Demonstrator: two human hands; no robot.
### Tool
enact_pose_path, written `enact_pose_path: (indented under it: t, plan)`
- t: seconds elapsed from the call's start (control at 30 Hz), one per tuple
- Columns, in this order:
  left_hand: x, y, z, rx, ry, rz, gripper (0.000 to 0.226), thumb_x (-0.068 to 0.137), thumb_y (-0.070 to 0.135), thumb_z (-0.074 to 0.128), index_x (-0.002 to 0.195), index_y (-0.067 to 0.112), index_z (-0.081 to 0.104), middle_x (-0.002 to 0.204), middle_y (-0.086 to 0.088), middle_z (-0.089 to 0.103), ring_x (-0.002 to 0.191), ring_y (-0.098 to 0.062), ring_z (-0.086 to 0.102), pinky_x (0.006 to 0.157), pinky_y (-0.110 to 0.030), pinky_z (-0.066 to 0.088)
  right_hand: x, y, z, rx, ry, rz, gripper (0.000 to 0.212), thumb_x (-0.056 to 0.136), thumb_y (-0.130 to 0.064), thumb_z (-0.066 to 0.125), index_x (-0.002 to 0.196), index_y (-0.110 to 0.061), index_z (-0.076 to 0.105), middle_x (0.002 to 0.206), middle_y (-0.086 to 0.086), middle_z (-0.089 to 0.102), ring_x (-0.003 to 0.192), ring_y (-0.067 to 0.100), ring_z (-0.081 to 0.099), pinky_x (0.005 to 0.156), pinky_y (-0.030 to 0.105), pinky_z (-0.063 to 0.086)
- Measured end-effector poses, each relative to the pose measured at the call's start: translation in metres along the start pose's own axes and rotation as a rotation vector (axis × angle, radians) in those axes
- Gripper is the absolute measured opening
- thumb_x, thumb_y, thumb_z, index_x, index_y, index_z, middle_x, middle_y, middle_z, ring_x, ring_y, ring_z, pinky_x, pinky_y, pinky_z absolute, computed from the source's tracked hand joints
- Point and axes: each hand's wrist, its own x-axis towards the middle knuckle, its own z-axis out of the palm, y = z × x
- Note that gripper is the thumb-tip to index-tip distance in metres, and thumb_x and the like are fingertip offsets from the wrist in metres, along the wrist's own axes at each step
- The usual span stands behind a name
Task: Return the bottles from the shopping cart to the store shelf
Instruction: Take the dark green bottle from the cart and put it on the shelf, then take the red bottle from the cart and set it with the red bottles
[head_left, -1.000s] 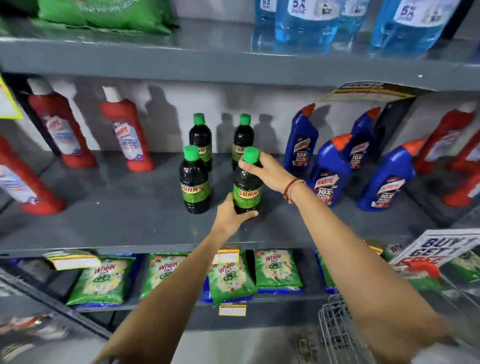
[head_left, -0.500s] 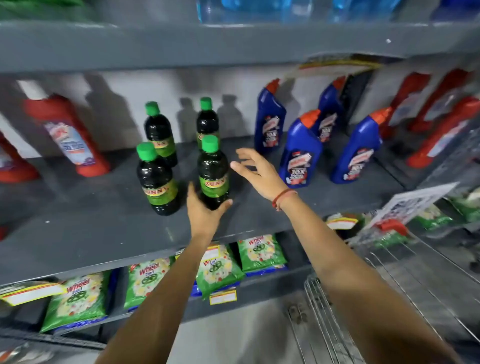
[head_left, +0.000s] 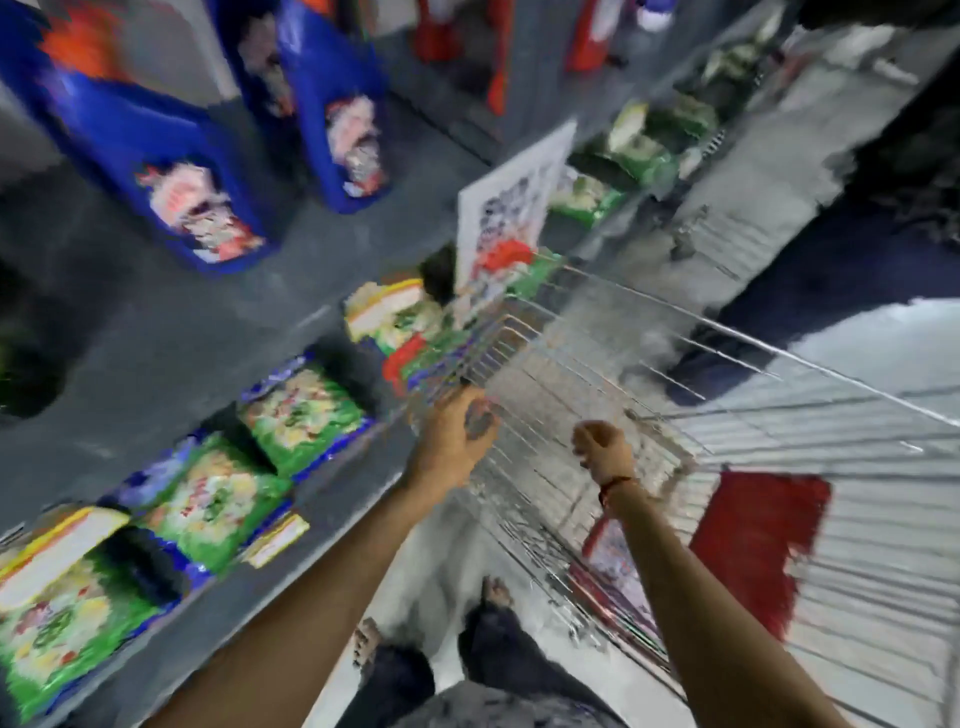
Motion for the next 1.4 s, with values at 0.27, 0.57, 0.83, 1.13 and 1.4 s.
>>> enact_pose_path:
  t: [0.27, 0.57, 0.83, 1.13, 1.4]
  plan:
    - [0.038, 0.004, 0.134, 0.267, -0.533, -0.093, 0.028, 0.082, 0.006, 0.062, 0.108, -0.005, 0.058, 0.099, -0.017, 0.064, 0.092, -0.025, 0.061, 0.085, -0.037, 0.050, -0.019, 0.158, -0.047, -0.201, -0.124, 0.681, 0.034, 0.086, -0.017, 0.060, 0.112, 0.005, 0.057, 0.101, 0.014, 0.057, 0.087, 0.019, 0.049, 0.072, 0.034, 0.044]
    - [0.061, -0.047, 0.244, 0.462, -0.781, -0.238, 0.029, 0.083, 0.015, 0.062, 0.109, 0.003, 0.059, 0.113, -0.015, 0.065, 0.102, -0.026, 0.061, 0.087, -0.031, 0.048, 0.021, 0.171, -0.017, 0.114, 0.162, 0.792, 0.036, 0.086, -0.034, 0.059, 0.109, -0.005, 0.061, 0.114, 0.022, 0.065, 0.102, 0.036, 0.061, 0.081, 0.037, 0.050]
    - [0.065, -0.079, 0.307, 0.439, -0.765, -0.458, 0.029, 0.093, 0.014, 0.045, 0.117, 0.000, 0.056, 0.125, -0.018, 0.058, 0.114, -0.031, 0.054, 0.095, -0.034, 0.042, 0.038, 0.200, 0.008, 0.285, 0.284, 1.000, 0.049, 0.072, -0.039, 0.071, 0.107, -0.009, 0.056, 0.108, 0.015, 0.066, 0.100, 0.033, 0.063, 0.080, 0.037, 0.051]
    - [0.077, -0.098, 0.321, 0.349, -0.817, -0.704, 0.039, 0.096, 0.031, 0.036, 0.110, 0.004, 0.059, 0.117, -0.019, 0.063, 0.108, -0.032, 0.059, 0.093, -0.039, 0.046, 0.047, 0.230, 0.034, 0.381, 0.235, 0.908, 0.084, 0.040, -0.045, 0.086, 0.107, -0.009, 0.051, 0.107, 0.011, 0.066, 0.096, 0.029, 0.064, 0.088, 0.046, 0.054]
    - [0.080, -0.077, 0.300, 0.031, -0.815, -0.926, 0.037, 0.096, 0.039, 0.035, 0.115, 0.012, 0.052, 0.114, 0.000, 0.052, 0.109, -0.019, 0.047, 0.105, -0.041, 0.032, 0.037, 0.211, -0.008, 0.502, 0.049, 0.725, 0.053, 0.056, -0.020, 0.087, 0.097, -0.013, 0.053, 0.108, 0.011, 0.067, 0.094, 0.028, 0.065, 0.087, 0.044, 0.055]
